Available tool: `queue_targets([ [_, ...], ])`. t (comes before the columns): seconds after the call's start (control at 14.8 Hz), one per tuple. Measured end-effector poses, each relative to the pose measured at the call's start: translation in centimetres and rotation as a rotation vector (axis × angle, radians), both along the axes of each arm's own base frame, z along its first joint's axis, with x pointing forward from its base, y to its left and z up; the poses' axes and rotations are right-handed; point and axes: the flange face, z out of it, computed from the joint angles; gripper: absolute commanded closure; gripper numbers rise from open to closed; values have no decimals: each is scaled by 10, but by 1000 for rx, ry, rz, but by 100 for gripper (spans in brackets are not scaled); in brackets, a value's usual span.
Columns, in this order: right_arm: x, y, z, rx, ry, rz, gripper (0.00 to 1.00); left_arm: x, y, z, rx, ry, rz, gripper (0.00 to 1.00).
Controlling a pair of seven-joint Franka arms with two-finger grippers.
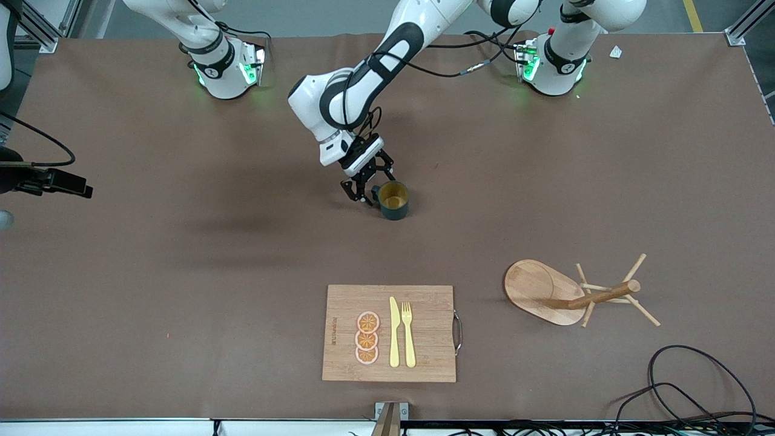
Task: Pass cup and hang on rack
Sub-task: 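Close the left gripper on the teal mug's handle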
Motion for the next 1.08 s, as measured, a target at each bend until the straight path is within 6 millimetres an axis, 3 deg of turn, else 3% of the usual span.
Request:
queue_targets([
  [0.4, -1, 8, 5, 3, -8, 14, 0, 5, -4, -17, -13, -18, -9, 10],
  [0.81, -35, 12, 50, 10, -57, 21, 0, 4, -7, -27, -52, -33, -8, 28],
  [0.94, -47, 12, 59, 12, -68, 20, 0, 3, -4, -37, -43, -32, -3, 39],
  [1.08, -54, 12, 65, 14, -76, 20, 0, 2, -2, -47, -33, -30, -2, 59],
])
